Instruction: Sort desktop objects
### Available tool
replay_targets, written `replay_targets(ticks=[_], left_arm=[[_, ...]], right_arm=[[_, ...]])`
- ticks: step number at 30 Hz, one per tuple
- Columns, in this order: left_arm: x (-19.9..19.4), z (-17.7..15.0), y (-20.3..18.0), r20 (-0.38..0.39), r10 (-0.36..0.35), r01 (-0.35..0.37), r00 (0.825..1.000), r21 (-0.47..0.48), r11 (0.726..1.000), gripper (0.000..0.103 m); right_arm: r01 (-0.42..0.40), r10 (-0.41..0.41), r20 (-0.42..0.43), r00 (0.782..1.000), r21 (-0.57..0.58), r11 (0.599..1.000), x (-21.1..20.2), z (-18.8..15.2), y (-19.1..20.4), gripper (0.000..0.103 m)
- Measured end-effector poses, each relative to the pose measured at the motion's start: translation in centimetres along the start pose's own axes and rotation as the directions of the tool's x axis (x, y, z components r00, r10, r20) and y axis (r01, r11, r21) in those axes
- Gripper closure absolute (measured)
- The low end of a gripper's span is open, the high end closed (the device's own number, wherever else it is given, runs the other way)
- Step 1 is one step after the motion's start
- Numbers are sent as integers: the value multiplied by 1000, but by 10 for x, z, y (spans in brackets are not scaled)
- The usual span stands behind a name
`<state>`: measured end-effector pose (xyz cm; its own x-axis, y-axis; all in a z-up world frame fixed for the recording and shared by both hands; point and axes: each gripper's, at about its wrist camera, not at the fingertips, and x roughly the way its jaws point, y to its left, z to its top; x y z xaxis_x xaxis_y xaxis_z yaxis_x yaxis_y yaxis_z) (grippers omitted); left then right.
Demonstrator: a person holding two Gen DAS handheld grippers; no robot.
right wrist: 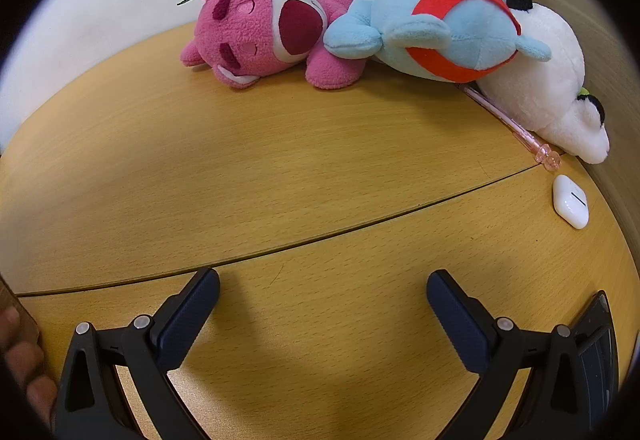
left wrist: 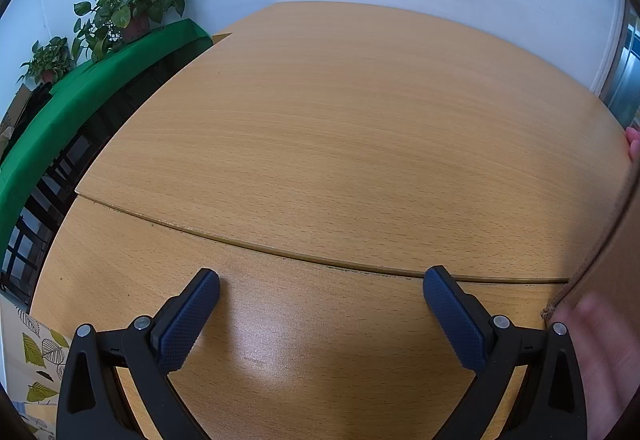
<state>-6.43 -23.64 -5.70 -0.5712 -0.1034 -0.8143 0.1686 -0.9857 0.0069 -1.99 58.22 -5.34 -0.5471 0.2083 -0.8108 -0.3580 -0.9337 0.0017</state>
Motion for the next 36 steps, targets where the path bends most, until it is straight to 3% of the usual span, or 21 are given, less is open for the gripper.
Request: replay_targets(ticks=[36], left_arm=[[1, 1, 0, 1, 1, -1, 1000, -1, 1000, 0]], right_arm=[[-2, 2, 2, 1000, 0, 1000, -7, 12, -10, 0]])
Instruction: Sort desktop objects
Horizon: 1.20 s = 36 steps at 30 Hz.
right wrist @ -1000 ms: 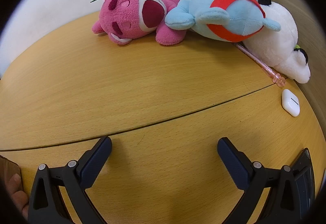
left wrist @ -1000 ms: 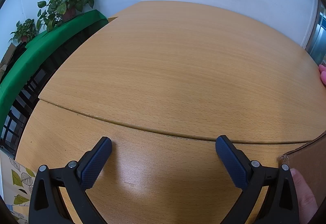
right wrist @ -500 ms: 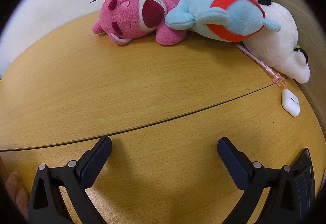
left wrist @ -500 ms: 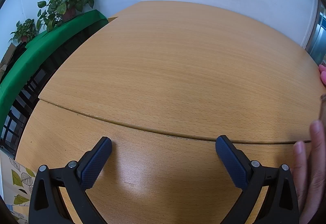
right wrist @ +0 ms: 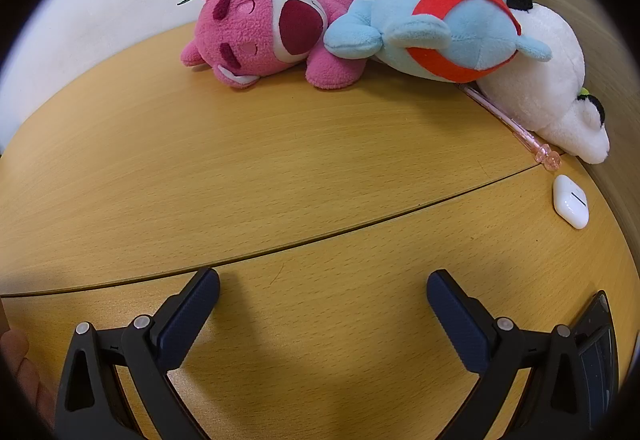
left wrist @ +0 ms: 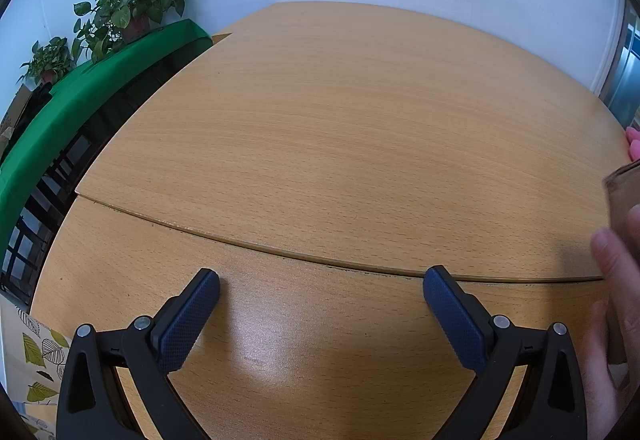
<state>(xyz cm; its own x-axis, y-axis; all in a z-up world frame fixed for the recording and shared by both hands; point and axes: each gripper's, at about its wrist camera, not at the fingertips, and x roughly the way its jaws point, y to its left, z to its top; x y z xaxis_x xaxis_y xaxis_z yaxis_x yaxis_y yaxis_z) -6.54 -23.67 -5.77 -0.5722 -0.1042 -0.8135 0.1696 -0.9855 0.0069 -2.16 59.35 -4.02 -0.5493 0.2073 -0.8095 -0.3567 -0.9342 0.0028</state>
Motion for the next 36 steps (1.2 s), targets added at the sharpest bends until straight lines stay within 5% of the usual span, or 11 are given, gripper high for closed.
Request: replay_targets(ticks=[36], left_arm=[[0, 0, 0, 0, 0, 0, 1000, -1, 1000, 0]], right_arm=[[0, 0, 1, 1000, -1, 1000, 1, 4, 2, 0]])
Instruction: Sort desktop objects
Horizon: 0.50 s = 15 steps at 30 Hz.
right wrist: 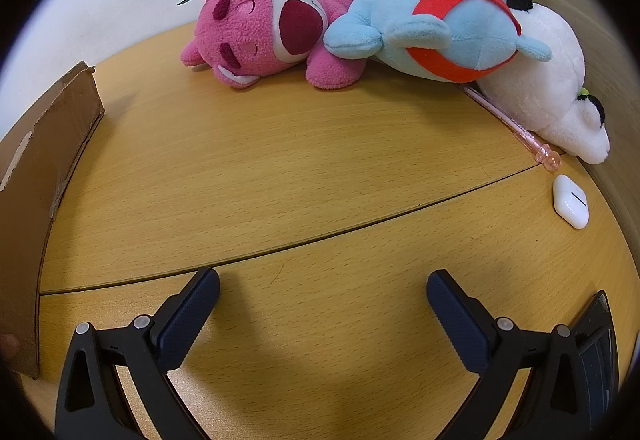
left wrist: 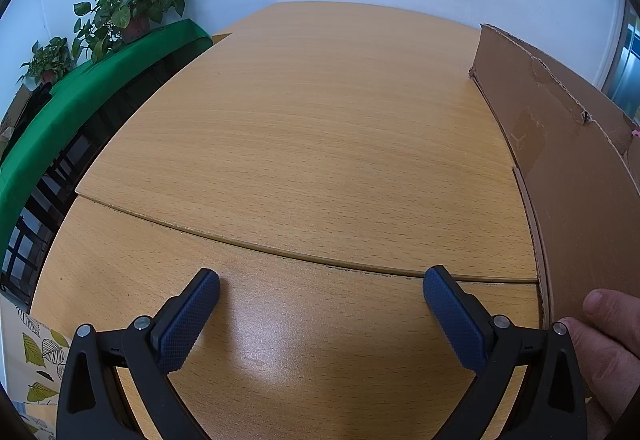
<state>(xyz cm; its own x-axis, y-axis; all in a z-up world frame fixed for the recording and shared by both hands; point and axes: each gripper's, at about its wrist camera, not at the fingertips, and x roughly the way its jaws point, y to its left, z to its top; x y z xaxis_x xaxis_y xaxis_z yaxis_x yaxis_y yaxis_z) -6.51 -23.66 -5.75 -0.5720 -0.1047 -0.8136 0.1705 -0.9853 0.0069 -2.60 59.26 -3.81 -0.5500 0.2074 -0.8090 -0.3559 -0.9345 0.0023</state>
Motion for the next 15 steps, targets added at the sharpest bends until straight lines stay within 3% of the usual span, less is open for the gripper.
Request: replay_targets(ticks=[15], left_arm=[[0, 0, 0, 0, 0, 0, 1000, 0, 1000, 0]], right_arm=[[0, 0, 0, 1000, -1, 1000, 1, 1, 1, 0]])
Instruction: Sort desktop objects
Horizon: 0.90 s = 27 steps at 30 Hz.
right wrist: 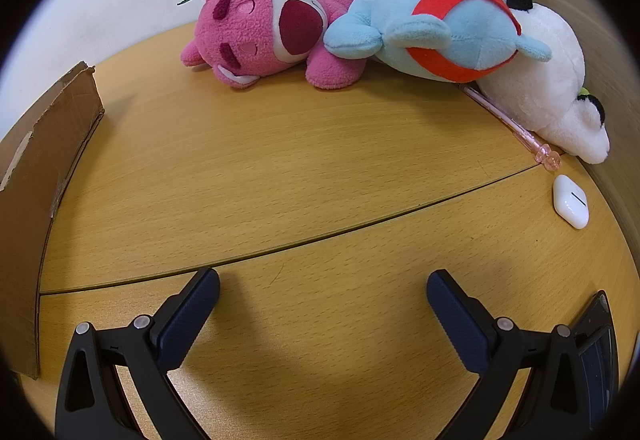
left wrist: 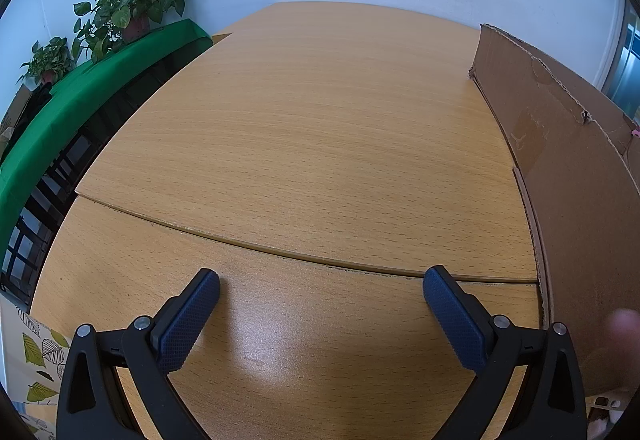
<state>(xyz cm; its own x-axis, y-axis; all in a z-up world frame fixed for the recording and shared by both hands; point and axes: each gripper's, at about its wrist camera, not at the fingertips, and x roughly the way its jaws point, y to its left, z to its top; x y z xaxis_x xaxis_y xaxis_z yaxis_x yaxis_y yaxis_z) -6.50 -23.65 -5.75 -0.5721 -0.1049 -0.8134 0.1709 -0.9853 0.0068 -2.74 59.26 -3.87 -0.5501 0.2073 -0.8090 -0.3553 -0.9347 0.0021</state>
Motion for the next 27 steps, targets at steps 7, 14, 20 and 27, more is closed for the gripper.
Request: replay_targets(ticks=[7, 14, 20, 27], left_arm=[[0, 0, 0, 0, 0, 0, 1000, 0, 1000, 0], [0, 0, 0, 0, 0, 0, 1000, 0, 1000, 0], [0, 0, 0, 0, 0, 0, 1000, 0, 1000, 0], [0, 0, 2, 2, -7, 7, 1000, 3, 1000, 0]], right_arm=[[0, 0, 0, 1000, 0, 1000, 0, 1, 0, 0], [9, -9, 0, 1000, 11, 1000, 1, 2, 1, 0], [-5, 5, -9, 1000, -9, 1000, -13, -6, 0, 0], [-29, 19, -80, 997, -119, 992, -59, -61, 17, 0]])
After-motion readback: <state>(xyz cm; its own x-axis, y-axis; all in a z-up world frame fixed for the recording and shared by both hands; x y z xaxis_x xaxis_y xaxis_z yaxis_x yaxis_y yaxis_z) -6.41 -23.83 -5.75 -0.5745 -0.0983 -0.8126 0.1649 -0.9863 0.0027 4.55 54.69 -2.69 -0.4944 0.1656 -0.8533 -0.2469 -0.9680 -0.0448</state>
